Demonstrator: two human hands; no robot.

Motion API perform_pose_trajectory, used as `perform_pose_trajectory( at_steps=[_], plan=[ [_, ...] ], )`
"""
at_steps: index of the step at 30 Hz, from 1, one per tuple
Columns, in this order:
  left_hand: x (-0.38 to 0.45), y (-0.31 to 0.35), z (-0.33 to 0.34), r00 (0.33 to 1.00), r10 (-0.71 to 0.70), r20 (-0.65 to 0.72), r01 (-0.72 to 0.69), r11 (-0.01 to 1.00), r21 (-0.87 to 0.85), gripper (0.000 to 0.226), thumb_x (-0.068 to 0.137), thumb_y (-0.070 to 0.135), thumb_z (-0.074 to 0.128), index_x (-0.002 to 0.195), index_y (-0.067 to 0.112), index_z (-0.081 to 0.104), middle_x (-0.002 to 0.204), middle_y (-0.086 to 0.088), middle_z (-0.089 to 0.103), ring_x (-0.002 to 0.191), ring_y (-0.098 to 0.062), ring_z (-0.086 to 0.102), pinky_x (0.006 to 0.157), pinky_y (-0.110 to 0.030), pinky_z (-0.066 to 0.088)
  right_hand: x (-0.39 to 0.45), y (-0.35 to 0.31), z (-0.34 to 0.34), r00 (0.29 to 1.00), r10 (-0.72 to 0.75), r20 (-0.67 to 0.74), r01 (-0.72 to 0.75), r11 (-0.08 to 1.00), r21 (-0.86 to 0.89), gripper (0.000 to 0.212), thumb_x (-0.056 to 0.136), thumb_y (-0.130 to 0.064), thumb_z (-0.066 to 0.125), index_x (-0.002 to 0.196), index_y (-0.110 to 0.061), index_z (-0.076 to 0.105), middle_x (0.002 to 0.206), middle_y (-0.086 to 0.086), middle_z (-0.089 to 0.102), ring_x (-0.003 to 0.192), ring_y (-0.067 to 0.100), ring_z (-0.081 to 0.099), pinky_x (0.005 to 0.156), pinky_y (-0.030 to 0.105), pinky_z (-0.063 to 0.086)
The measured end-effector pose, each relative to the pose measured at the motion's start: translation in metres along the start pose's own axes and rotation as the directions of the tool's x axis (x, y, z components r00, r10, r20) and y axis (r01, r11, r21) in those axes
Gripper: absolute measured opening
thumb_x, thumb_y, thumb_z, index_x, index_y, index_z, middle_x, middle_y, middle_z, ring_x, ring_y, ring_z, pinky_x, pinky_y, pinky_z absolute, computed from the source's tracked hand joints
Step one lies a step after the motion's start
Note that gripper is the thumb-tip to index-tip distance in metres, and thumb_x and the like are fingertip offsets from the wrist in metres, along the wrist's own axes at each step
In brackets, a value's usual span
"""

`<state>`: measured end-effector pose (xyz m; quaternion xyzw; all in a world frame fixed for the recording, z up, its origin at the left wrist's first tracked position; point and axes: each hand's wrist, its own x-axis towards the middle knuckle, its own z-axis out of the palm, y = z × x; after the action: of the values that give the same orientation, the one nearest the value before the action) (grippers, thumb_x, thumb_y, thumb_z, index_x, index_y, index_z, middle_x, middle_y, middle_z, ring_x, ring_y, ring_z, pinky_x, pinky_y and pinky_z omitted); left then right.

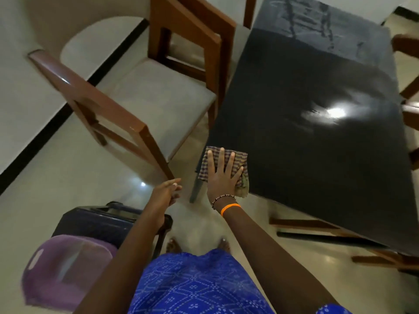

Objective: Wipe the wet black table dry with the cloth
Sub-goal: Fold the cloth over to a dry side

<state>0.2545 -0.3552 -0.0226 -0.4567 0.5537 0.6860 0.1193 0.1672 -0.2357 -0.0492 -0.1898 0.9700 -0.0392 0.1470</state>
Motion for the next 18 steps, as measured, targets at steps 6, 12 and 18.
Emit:
perform_pose_trajectory(
  at_steps=[6,12,18],
  plan=[
    [0.006,0.006,-0.034,1.000,-0.030,0.003,0.030,0.995,-0.097,0.033,0.097,0.016,0.038,0.123,0.008,0.056,0.108,-0.005,0.060,0.085,-0.014,0.056,0.073,-0.022,0.040,0.015,-0.038,-0.003,0.989,-0.146,0.036,0.147,0.988,-0.037,0.071,0.093,-0.007,0.046,0.150,-0.029,0.009,0.159,0.010,-0.009,0.144,0.040,-0.014,0.108,0.069,0.000],
    [0.023,0.037,-0.067,1.000,0.012,0.029,-0.008,0.988,-0.154,0.040,0.098,0.035,0.034,0.122,0.011,0.056,0.121,-0.004,0.062,0.110,-0.017,0.056,0.088,-0.025,0.038,0.048,-0.102,-0.022,0.977,-0.209,0.030,0.162,0.833,0.529,0.052,0.089,-0.001,0.044,0.138,-0.020,0.045,0.145,0.009,0.044,0.138,0.032,0.034,0.115,0.040,0.023],
    [0.044,0.092,-0.114,0.980,0.170,-0.100,-0.196,0.880,-0.432,0.050,0.097,0.046,0.030,0.120,0.010,0.056,0.119,-0.009,0.062,0.103,-0.018,0.061,0.088,-0.027,0.047,0.083,-0.177,-0.055,0.830,-0.556,0.046,0.352,0.586,0.730,0.062,0.079,0.017,0.041,0.134,-0.010,0.050,0.139,0.014,0.051,0.130,0.025,0.046,0.105,0.012,0.027]
  ],
)
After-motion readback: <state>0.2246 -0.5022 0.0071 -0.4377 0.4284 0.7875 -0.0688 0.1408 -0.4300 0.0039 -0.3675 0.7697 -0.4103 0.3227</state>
